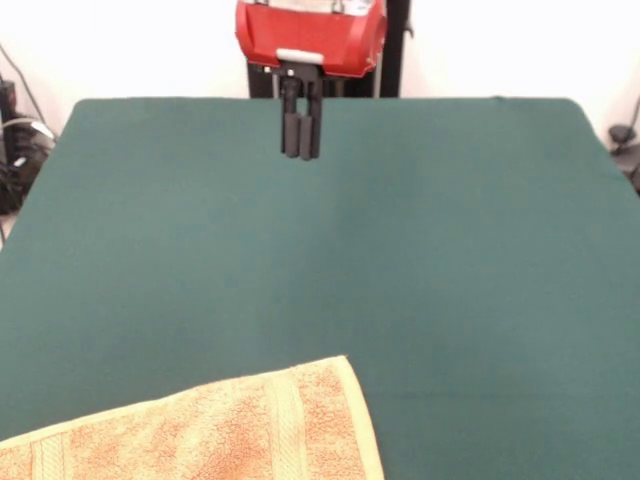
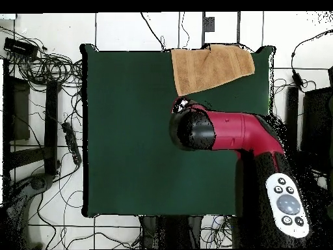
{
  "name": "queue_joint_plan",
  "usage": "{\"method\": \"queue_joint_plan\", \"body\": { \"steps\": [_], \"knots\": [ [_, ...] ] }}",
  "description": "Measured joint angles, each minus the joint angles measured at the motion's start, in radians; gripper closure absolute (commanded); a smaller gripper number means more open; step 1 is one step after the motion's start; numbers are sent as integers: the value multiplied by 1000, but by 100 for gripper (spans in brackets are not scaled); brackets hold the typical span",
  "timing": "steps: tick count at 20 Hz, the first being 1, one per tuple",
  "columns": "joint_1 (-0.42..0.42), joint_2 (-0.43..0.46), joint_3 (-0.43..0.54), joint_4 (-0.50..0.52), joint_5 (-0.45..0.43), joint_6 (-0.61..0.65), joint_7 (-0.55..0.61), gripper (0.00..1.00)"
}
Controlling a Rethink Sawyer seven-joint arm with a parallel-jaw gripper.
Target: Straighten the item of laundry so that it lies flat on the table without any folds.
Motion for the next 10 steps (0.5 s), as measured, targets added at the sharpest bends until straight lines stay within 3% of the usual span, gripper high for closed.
{"method": "queue_joint_plan", "body": {
  "steps": [10],
  "knots": [
    [0, 21, 107, 0, -113, 0, -12, 100]
  ]
}}
